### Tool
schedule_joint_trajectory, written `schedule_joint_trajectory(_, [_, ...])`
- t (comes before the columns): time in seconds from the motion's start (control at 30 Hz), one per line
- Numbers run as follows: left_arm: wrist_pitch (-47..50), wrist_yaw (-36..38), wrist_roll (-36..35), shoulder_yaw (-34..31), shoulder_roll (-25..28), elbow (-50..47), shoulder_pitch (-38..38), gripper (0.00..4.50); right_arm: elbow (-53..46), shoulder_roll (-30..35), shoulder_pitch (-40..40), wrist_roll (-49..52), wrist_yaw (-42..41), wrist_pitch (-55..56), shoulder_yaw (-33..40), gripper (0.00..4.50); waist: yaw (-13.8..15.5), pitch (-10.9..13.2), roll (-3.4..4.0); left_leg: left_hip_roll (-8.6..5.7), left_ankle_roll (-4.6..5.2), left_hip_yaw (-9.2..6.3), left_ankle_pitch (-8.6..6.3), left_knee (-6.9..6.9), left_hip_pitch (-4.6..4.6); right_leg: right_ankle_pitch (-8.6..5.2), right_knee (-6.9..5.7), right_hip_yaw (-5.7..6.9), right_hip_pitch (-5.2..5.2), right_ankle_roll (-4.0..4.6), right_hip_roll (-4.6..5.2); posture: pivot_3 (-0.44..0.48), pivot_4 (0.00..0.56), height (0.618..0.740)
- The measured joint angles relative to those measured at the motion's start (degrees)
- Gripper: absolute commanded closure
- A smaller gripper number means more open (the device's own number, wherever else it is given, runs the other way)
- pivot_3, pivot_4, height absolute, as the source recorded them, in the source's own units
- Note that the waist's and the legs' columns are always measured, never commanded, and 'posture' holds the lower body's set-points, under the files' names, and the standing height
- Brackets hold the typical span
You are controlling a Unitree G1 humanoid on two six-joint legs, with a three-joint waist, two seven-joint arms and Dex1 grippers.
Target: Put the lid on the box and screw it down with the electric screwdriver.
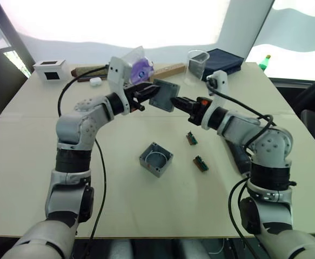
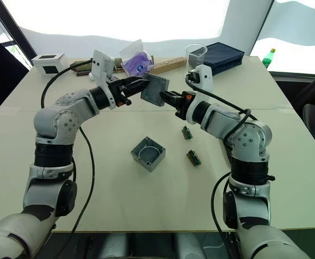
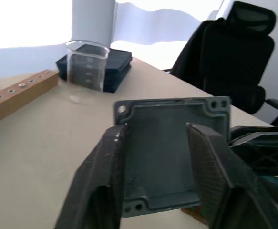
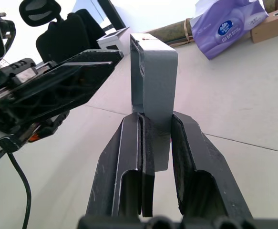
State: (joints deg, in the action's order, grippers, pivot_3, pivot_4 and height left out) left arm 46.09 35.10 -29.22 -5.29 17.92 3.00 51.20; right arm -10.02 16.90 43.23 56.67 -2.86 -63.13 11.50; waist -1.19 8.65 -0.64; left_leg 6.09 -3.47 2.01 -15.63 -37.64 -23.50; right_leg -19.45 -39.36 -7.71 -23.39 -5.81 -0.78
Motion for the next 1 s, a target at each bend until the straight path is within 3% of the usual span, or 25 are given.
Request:
schedule_joint_trajectory(0.07, [0.99,0.50,-0.80,-0.07,0.76,-0.12,0.31,0.67,-0.06,0.07,-0.20,-0.93,-0.38,0.53,-0.18,4.17,-0.02,0.00,0.00,0.00,0.00,0.00,0.00,0.01,0.00,0.00,0.01,0.00,0.00,0.00,0.00,0.000,0.150,0.740])
schedule_joint_trajectory(0.27, [10.25,4.13,-7.85,-4.73,8.55,0.20,3.19,0.67,-7.10,10.56,-7.93,-17.76,-8.14,14.30,-10.69,4.17,-0.13,0.01,0.01,-0.05,-0.16,-0.04,0.09,0.44,0.01,-0.01,0.17,0.00,-0.11,0.00,0.00,0.000,0.150,0.740])
schedule_joint_trajectory(0.37, [12.24,4.84,-9.30,-5.85,10.37,1.20,3.31,1.24,-10.83,21.65,-16.55,-37.73,-11.80,32.23,-20.62,4.17,0.22,0.04,0.02,-0.15,-0.19,-0.07,0.11,0.46,-0.01,-0.03,0.27,0.00,-0.11,-0.04,0.05,0.000,0.150,0.740])
schedule_joint_trajectory(0.43, [12.53,5.12,-9.82,-6.56,10.91,1.57,2.90,2.15,-11.71,29.34,-21.56,-53.29,-13.04,45.14,-27.88,4.17,0.11,0.10,-0.08,-0.19,-0.22,-0.06,0.12,0.47,-0.01,-0.05,0.29,-0.01,-0.10,-0.07,0.12,0.000,0.150,0.740])
schedule_joint_trajectory(0.63, [11.78,7.09,-9.37,-2.28,10.16,1.35,1.96,4.40,-12.38,30.12,-27.65,-77.61,-8.40,64.36,-33.25,4.17,0.02,0.13,-0.13,-0.20,-0.38,-0.05,0.21,0.46,0.05,-0.05,0.21,-0.05,-0.08,-0.06,0.12,0.000,0.150,0.740])
schedule_joint_trajectory(0.8, [10.47,11.54,-7.02,5.25,10.86,1.09,-0.51,4.40,-10.80,27.61,-28.73,-92.49,-6.39,73.17,-37.07,4.17,0.15,0.14,-0.14,-0.20,-0.57,-0.05,0.32,0.47,0.05,-0.04,0.21,-0.05,-0.08,-0.05,0.12,0.000,0.150,0.740])
schedule_joint_trajectory(1.0, [6.64,17.11,-3.62,11.30,14.53,-1.45,-2.72,4.40,-7.66,24.11,-29.25,-100.69,-5.91,78.11,-37.98,4.17,0.21,0.14,-0.14,-0.20,-0.58,-0.05,0.33,0.47,0.09,-0.04,0.19,-0.07,-0.06,-0.05,0.12,0.000,0.150,0.740])
